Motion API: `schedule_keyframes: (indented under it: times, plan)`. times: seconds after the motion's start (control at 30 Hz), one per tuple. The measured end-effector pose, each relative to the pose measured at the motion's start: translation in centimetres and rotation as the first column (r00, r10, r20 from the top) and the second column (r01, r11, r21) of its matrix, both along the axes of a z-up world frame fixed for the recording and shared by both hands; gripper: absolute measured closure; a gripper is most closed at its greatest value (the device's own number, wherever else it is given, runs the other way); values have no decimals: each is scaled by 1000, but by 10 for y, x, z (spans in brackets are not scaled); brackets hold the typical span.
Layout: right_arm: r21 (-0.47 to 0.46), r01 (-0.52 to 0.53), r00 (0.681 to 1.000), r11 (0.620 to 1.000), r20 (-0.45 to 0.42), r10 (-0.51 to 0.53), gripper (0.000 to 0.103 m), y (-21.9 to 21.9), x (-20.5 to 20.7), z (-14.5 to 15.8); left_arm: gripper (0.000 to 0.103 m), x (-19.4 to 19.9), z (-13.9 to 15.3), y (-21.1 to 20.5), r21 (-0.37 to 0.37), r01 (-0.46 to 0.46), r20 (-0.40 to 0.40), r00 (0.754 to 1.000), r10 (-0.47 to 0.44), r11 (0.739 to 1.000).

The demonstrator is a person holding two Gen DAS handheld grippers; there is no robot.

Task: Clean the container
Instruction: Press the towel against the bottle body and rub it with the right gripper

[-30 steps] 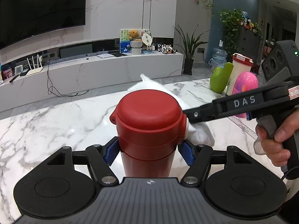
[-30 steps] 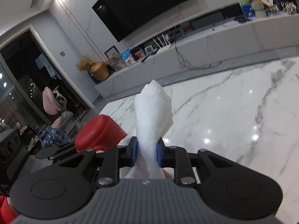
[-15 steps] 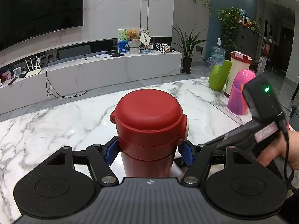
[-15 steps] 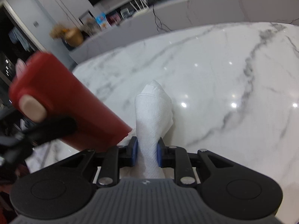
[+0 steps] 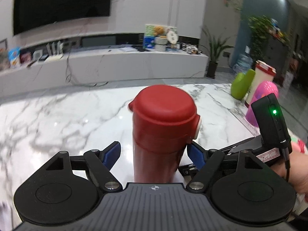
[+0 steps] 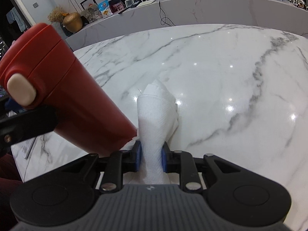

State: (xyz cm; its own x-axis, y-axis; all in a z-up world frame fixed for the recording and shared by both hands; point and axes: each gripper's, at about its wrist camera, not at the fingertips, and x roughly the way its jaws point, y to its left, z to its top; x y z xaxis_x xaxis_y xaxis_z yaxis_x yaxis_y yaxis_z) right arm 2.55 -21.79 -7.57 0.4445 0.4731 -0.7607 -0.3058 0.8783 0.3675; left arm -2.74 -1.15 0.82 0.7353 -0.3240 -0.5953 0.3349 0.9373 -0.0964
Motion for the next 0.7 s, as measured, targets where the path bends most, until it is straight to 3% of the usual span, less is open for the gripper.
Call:
schedule_keyframes:
  times: [0.23,0.37,0.53,0.7]
  plan:
    - [-8,-1,1000,1000,8,1,79,3,-1,2,45,0,0,-6,34,40,33,999,-41,999]
    - [-7,-9,999,1000,42,10,80,3,-3,11,45,0,0,-8,92,92,68,993,-99,992]
    - [-60,-68,978,996,196,78,80,3,-13,42,46,11,3,-5,139,183,58,980,-192,973]
    - [-142,-137,911,980,371,181,80,6,-32,72,46,18,4,-1,126,213,41,975,-220,969]
